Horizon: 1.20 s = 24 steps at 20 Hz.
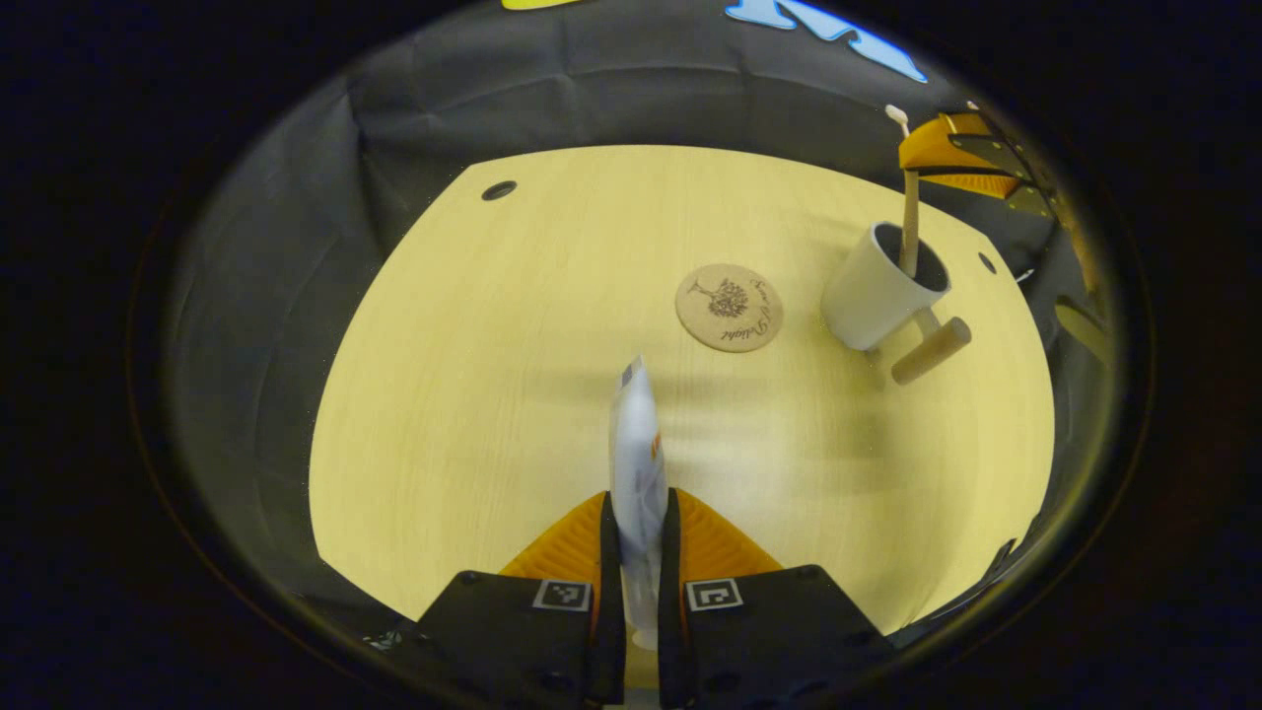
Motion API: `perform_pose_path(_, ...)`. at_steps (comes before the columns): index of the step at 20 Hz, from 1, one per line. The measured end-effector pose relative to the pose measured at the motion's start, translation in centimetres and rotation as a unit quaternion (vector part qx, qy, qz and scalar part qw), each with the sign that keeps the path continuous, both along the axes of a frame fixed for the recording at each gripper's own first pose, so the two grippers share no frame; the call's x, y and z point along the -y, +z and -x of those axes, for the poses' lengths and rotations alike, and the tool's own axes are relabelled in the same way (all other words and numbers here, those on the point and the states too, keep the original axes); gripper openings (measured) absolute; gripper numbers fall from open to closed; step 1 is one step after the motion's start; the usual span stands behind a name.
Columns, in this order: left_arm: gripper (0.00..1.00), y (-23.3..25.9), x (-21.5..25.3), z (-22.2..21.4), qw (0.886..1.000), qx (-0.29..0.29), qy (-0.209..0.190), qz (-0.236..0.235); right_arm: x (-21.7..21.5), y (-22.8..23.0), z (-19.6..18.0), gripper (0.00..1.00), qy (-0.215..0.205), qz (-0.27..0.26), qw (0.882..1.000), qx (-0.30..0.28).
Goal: Put the toothbrush and toothpaste on the desktop into the cup, then pick up the cup and place it on the coaster on the desktop.
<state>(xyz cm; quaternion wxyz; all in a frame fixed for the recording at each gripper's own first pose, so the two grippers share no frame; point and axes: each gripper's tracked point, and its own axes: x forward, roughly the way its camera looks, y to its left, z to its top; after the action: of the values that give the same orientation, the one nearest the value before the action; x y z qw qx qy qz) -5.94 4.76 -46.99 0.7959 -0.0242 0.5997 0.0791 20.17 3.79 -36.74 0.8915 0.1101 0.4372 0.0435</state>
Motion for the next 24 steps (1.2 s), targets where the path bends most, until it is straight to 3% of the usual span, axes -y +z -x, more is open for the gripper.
perform_pose_path(14,0.21,1.1,-1.2,0.4,1.0,0.003,0.008,-0.004,0.8,-2.4,2.0,0.06,-0.024,-0.025,0.999,-0.004)
perform_pose_path(17,0.2,1.2,-1.2,0.0,1.0,0.008,0.003,-0.005,1.0,-2.0,2.1,0.11,-0.023,-0.034,0.999,-0.001)
perform_pose_path(24,0.2,0.9,0.3,-3.4,1.0,0.029,0.004,0.007,1.8,-0.6,3.0,0.13,-0.025,-0.054,0.998,0.001)
